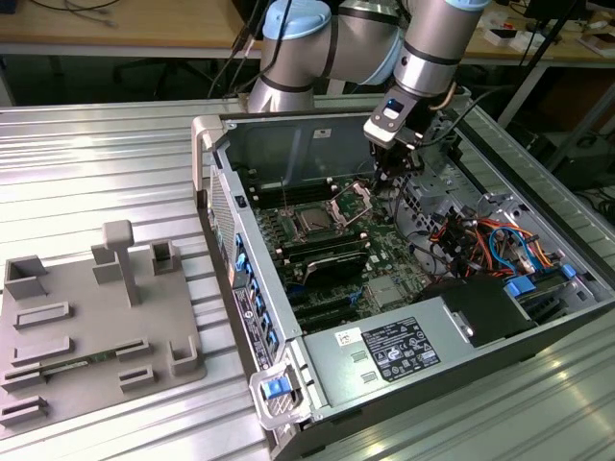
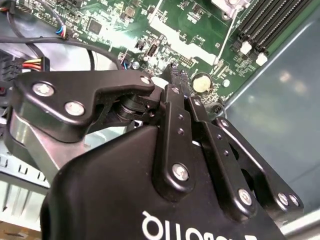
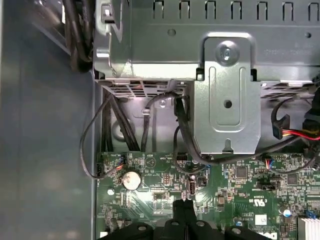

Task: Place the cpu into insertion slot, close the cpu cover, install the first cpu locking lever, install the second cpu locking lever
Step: 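Close the cpu cover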

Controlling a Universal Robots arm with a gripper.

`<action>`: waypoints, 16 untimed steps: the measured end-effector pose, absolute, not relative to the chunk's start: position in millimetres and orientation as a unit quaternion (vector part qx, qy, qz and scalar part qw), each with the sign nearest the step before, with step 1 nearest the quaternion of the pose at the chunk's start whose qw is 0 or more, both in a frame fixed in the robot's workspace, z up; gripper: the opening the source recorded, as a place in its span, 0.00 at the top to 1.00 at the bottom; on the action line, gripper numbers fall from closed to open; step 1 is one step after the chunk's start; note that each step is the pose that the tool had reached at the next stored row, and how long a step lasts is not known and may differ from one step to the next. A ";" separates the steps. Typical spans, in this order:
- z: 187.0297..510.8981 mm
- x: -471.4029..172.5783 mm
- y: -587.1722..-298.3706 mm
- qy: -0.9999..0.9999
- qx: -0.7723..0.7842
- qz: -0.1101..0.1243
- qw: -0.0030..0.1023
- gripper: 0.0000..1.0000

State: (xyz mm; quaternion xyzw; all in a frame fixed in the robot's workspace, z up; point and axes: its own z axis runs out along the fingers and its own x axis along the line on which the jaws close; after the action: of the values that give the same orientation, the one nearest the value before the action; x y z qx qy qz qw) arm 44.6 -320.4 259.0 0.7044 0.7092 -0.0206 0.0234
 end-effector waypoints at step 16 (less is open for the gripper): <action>237.7 36.2 -320.1 0.710 0.704 -0.021 0.022 0.89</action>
State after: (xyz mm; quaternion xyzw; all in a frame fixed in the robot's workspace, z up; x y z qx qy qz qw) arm 36.2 -320.1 237.7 0.7036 0.7099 -0.0212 0.0222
